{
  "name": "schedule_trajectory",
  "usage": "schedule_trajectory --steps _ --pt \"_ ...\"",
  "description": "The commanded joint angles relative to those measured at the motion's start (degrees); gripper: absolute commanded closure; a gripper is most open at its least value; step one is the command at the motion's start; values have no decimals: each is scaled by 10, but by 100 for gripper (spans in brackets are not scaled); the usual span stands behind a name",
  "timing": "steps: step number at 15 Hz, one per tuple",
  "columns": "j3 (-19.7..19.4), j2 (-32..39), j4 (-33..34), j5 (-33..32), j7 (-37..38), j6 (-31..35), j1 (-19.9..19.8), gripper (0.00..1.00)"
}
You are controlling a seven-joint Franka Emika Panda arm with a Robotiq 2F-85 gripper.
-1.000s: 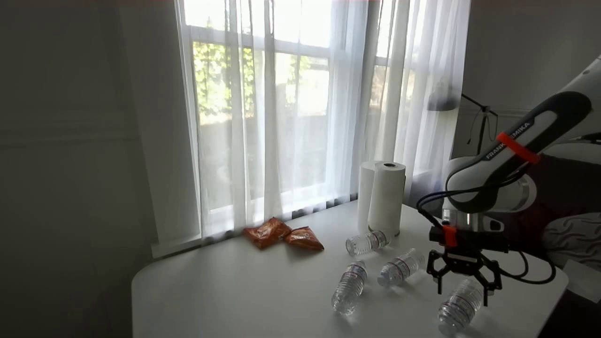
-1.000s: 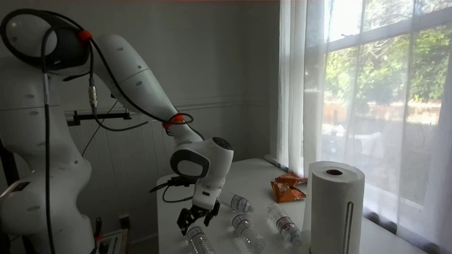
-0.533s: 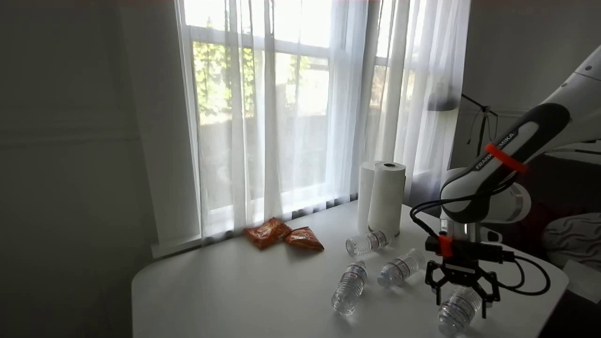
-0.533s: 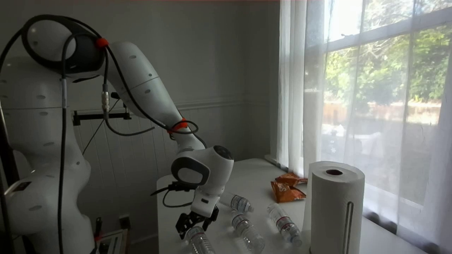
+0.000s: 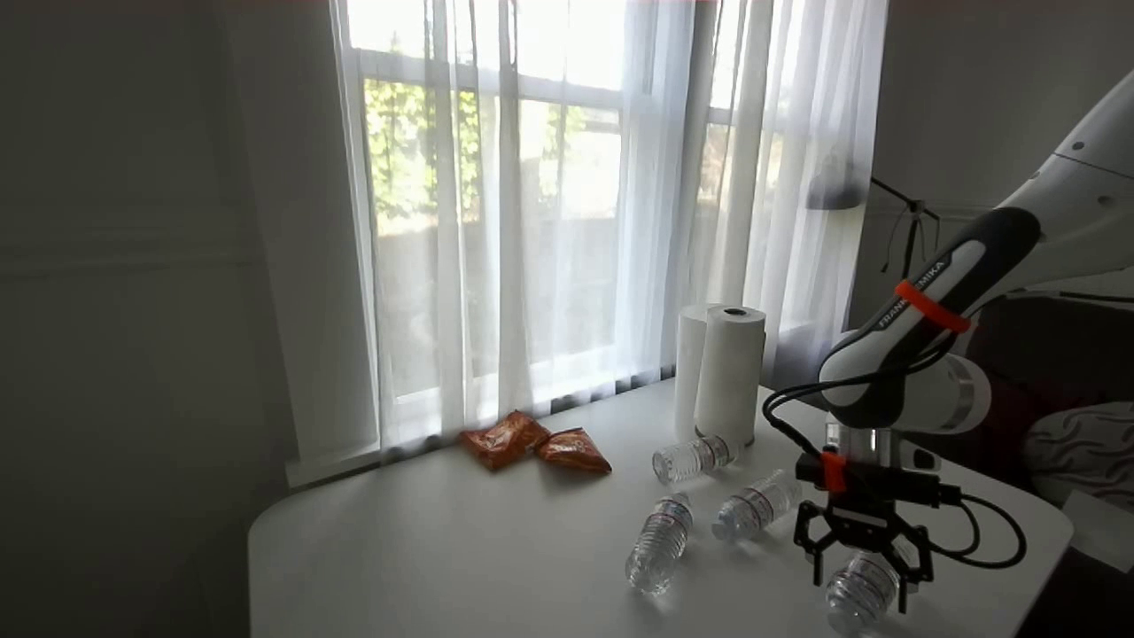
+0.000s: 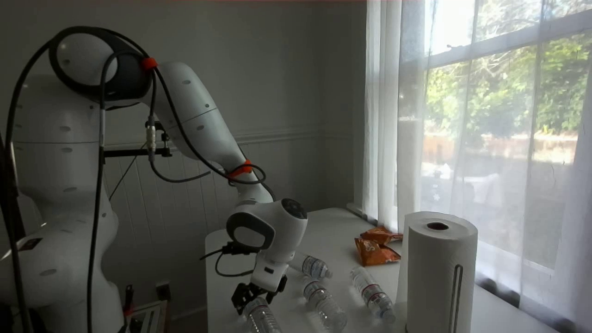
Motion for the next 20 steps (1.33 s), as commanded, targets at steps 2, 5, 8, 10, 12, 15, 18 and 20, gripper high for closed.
schedule_trajectory --steps 2,5,8,10,12,15,18,20 --pt "-3 27 18 31 -28 8 14 0" --pt "-7 39 25 22 -23 6 15 26" --pt "-12 46 31 12 -15 5 14 39" --pt "-15 44 33 11 -18 1 13 52" --pt "-19 34 35 15 -30 -10 7 62" --pt "-25 23 39 27 -64 -33 -3 72" --pt "-36 12 43 37 -114 -66 -15 75" --pt "-44 5 49 45 -154 -103 -25 75"
